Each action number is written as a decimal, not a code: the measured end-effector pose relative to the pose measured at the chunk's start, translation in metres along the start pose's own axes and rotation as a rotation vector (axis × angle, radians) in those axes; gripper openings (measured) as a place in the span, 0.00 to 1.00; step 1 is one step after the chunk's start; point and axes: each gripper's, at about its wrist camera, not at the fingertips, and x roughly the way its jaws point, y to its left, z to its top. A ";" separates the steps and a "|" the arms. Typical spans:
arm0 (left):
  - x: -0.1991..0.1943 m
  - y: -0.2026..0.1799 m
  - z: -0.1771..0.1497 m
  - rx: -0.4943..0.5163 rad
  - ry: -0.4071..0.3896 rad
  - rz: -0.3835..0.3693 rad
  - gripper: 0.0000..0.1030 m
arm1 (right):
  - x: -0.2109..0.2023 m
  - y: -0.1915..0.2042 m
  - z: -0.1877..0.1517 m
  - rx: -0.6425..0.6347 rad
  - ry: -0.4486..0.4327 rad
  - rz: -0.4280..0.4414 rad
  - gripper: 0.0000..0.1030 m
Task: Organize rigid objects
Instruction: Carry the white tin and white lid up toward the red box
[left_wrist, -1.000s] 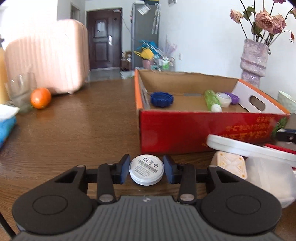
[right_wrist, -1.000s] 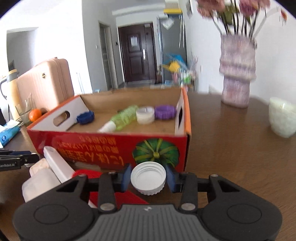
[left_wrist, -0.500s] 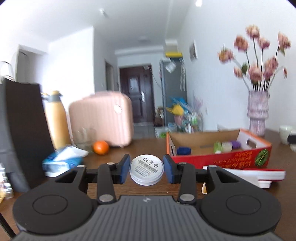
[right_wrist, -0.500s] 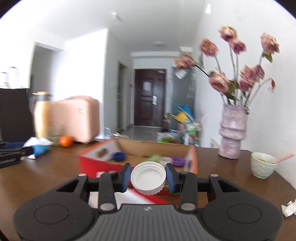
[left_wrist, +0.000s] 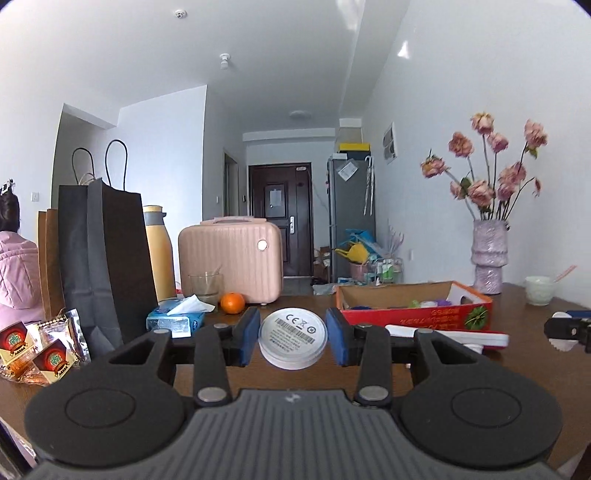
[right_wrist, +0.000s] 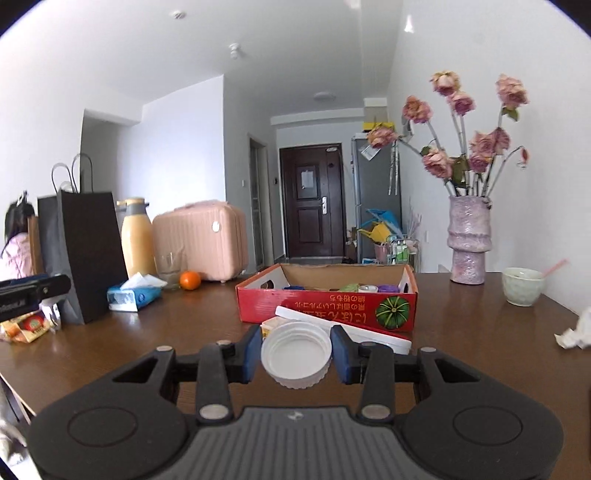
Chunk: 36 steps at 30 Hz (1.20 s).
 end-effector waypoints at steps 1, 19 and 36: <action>-0.008 0.000 0.001 -0.001 -0.013 -0.003 0.39 | -0.009 0.002 -0.001 -0.003 -0.012 -0.003 0.38; -0.016 -0.005 0.010 -0.036 -0.094 -0.048 0.39 | -0.037 -0.001 -0.003 0.035 -0.122 -0.058 0.38; 0.112 -0.031 0.063 -0.050 -0.133 -0.136 0.39 | 0.065 -0.044 0.067 0.043 -0.166 -0.069 0.38</action>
